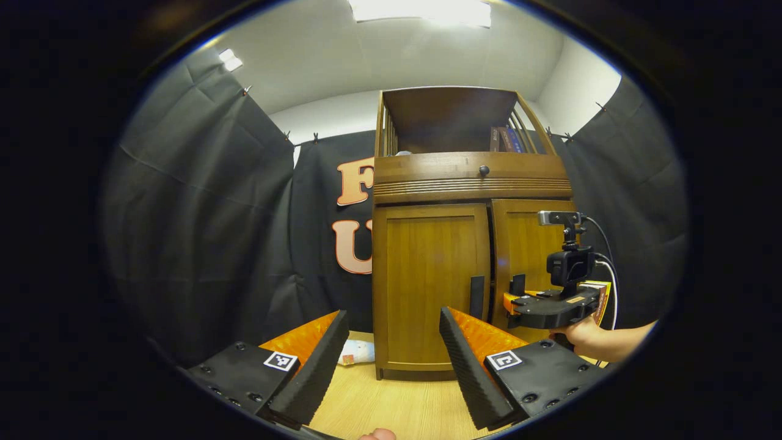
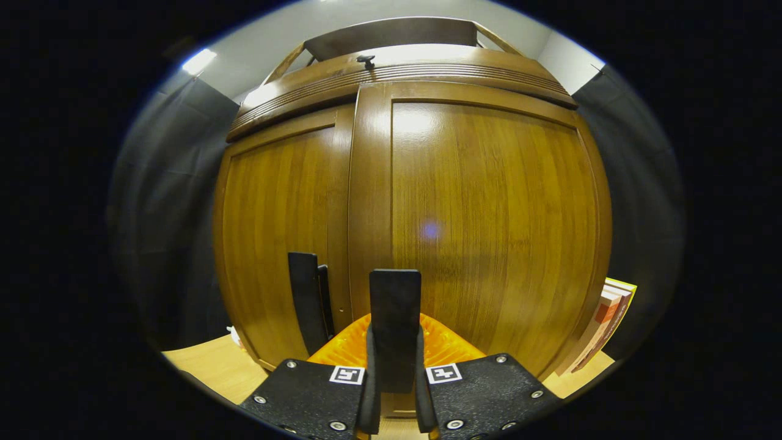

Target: Open the right door of the double-door shoe cabinet with the right hand, and open the left door with the left hand.

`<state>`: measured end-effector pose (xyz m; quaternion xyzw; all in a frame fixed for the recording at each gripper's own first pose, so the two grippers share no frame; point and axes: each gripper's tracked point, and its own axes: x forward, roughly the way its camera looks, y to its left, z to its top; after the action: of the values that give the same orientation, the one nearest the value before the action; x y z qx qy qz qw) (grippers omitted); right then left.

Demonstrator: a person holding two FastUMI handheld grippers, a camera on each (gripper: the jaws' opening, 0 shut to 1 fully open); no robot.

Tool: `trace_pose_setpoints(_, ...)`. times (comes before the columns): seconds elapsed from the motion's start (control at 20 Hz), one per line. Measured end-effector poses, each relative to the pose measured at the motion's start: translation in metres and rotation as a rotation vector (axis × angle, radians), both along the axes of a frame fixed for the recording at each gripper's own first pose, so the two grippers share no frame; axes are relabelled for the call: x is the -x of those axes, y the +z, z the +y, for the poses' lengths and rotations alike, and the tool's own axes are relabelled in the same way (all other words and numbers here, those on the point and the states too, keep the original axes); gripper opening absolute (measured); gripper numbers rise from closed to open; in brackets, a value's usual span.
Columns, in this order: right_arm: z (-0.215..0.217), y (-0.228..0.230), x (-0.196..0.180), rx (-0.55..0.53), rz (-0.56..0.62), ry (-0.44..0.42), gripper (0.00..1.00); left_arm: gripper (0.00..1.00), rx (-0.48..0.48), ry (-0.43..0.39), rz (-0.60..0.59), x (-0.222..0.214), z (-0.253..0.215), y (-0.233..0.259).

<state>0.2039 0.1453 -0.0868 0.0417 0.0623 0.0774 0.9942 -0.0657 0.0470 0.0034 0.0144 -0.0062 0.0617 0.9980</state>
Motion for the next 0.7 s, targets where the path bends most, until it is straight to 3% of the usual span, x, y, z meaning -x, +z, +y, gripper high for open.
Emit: trace_pose_setpoints(0.7, -0.051, 0.014, 0.104, -0.012, 0.013, 0.031, 0.22, 0.97, 0.009, -0.061, 0.024, 0.01, -0.037, -0.005)
